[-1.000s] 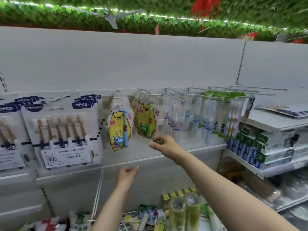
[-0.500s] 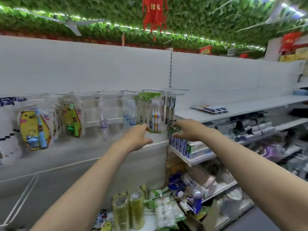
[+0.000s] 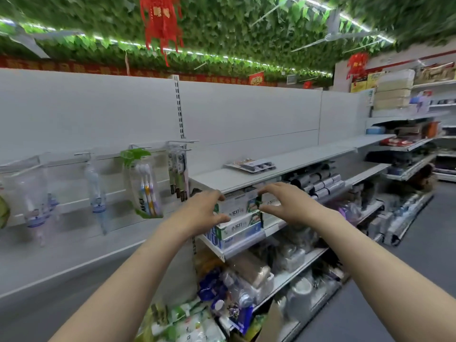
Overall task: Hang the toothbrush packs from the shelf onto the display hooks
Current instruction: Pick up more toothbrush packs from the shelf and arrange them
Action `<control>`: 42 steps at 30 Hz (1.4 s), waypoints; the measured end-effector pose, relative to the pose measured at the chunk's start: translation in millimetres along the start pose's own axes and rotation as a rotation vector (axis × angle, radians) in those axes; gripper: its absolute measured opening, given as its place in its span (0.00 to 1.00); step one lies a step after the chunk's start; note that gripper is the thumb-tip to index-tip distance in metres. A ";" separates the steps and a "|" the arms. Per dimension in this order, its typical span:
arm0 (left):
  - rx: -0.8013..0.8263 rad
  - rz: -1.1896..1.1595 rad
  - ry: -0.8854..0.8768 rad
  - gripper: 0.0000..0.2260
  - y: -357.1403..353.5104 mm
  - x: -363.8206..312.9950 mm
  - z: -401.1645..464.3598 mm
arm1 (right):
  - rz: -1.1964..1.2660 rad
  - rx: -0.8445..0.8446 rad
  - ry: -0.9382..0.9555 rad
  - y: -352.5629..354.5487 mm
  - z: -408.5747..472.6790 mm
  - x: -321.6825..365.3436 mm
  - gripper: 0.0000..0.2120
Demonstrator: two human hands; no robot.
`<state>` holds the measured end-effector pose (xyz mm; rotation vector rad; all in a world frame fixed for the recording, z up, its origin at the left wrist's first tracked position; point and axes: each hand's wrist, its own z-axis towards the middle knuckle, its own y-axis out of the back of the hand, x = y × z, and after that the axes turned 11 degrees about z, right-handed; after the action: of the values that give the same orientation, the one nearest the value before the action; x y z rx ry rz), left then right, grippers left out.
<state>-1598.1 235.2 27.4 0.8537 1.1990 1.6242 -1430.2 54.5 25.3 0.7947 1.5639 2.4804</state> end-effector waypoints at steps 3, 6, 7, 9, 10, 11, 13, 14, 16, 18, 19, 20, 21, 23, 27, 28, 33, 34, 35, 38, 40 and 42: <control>-0.006 0.009 -0.019 0.27 -20.2 -14.2 46.9 | -0.006 -0.009 -0.024 5.6 20.0 -45.5 0.26; -0.007 0.020 -0.035 0.26 -39.6 -22.8 98.9 | -0.028 -0.011 -0.035 7.8 50.3 -88.2 0.25; -0.005 0.017 -0.034 0.26 -47.6 -24.1 120.3 | -0.033 -0.012 -0.036 8.4 64.5 -103.3 0.25; 0.000 -0.002 -0.018 0.26 -62.3 -25.0 164.3 | -0.032 -0.010 -0.028 11.2 97.6 -132.0 0.24; -0.001 -0.014 -0.004 0.26 -68.7 -24.4 186.8 | -0.039 -0.006 -0.020 13.9 116.2 -145.3 0.24; -0.002 -0.024 0.011 0.26 -74.0 -23.0 209.9 | -0.051 0.000 -0.012 17.4 136.1 -158.2 0.24; -0.016 -0.037 0.037 0.25 -82.0 -19.7 254.4 | -0.070 0.018 -0.006 25.4 176.6 -182.8 0.25; -0.025 -0.044 0.053 0.24 -85.8 -18.1 275.3 | -0.069 0.025 -0.007 29.1 196.3 -195.2 0.24; -0.032 -0.078 0.099 0.21 -95.9 -15.7 315.5 | -0.051 0.027 -0.012 33.8 233.9 -220.5 0.24; -0.027 -0.127 0.154 0.20 -109.4 -16.7 350.5 | -0.023 0.030 -0.023 32.8 267.0 -247.4 0.25; -0.023 -0.141 0.180 0.22 -117.6 -18.0 365.8 | -0.005 0.037 -0.028 29.6 281.0 -260.3 0.25; -0.018 -0.144 0.206 0.24 -125.6 -19.2 379.4 | 0.015 0.047 -0.034 25.2 293.8 -272.9 0.25; -0.017 -0.146 0.240 0.26 -133.7 -19.9 392.0 | 0.039 0.058 -0.039 20.0 306.0 -285.1 0.26; -0.022 -0.159 0.342 0.28 -150.6 -18.2 414.6 | 0.100 0.091 -0.053 8.6 329.6 -308.1 0.27; -0.021 -0.182 0.564 0.32 -174.3 -14.3 449.2 | 0.245 0.167 -0.115 -8.9 381.8 -345.0 0.31; -0.022 -0.196 0.600 0.32 -178.8 -16.2 455.4 | 0.290 0.188 -0.124 -13.3 394.4 -352.0 0.32; -0.152 -0.246 0.748 0.29 -192.5 -36.9 477.4 | 0.618 0.251 -0.146 -36.0 444.7 -378.9 0.34; -0.186 -0.270 0.771 0.28 -192.5 -44.2 480.4 | 0.682 0.225 -0.161 -37.8 451.5 -383.4 0.35; -0.222 -0.303 0.788 0.28 -192.8 -51.1 483.6 | 0.740 0.194 -0.182 -37.9 456.5 -387.6 0.36; -0.326 -0.411 0.783 0.30 -195.6 -70.0 494.0 | 1.021 0.222 -0.324 -26.7 468.8 -405.8 0.32; -0.363 -0.475 0.784 0.32 -199.9 -76.6 502.7 | 1.198 0.323 -0.368 -15.9 476.8 -426.4 0.19; -0.366 -0.476 0.812 0.33 -206.6 -78.4 512.2 | 1.342 0.284 -0.377 -7.0 485.5 -450.8 0.11</control>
<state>-1054.7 350.2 -24.7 -0.3611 1.4201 1.7341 -812.0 292.4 13.9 2.8880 1.4209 2.3442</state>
